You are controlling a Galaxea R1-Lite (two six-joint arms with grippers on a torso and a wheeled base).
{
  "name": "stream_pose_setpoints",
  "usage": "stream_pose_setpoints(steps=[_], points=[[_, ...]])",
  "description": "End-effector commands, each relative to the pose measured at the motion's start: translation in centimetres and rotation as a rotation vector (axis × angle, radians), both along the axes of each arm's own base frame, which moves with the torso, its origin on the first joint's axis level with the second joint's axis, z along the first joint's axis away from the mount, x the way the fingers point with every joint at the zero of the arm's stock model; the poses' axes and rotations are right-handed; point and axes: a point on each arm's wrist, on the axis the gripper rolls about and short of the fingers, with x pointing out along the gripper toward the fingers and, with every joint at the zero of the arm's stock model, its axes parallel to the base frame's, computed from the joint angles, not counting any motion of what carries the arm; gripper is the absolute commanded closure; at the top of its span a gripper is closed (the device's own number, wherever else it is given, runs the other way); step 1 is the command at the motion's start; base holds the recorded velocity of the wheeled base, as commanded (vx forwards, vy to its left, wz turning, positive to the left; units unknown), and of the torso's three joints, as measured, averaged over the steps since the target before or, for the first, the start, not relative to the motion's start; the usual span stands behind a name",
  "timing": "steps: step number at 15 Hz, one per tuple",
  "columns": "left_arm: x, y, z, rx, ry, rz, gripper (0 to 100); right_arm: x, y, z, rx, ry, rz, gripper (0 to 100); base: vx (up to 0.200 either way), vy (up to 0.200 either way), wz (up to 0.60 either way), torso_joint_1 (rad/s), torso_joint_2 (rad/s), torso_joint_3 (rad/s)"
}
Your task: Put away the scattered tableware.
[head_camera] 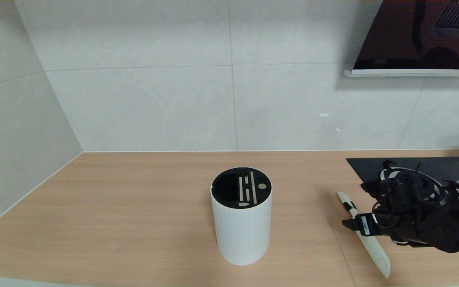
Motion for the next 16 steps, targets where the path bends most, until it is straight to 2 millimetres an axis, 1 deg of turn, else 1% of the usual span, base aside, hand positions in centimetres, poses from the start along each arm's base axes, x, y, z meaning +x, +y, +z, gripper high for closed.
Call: stream_pose_setpoints(steps=[1, 4, 7, 8, 10, 16], points=[[0.0, 0.0, 0.0, -0.001, 0.0, 0.0, 0, 0.3, -0.2, -1.2, -0.004, 0.033, -0.009, 0, 0.0, 0.0, 0.0, 0.0, 0.0, 0.0], [0.0, 0.0, 0.0, -0.001, 0.0, 0.0, 0, 0.6, -0.3, -1.8, -0.003, 0.018, -0.013, 0, 0.0, 0.0, 0.0, 0.0, 0.0, 0.0], [0.0, 0.0, 0.0, -0.001, 0.0, 0.0, 0, 1.5, -0.8, -2.8, 0.001, -0.006, -0.033, 0, 0.0, 0.0, 0.0, 0.0, 0.0, 0.0], [0.0, 0.0, 0.0, -0.001, 0.0, 0.0, 0, 1.8, -1.0, -3.5, 0.002, -0.014, -0.042, 0, 0.0, 0.0, 0.0, 0.0, 0.0, 0.0], [0.0, 0.0, 0.0, -0.001, 0.0, 0.0, 0, 2.2, -1.0, -3.7, 0.005, -0.059, -0.052, 0, 0.0, 0.0, 0.0, 0.0, 0.0, 0.0], [0.0, 0.0, 0.0, -0.001, 0.0, 0.0, 0, 2.3, -1.4, -4.0, -0.007, -0.057, -0.066, 0, 0.0, 0.0, 0.0, 0.0, 0.0, 0.0]])
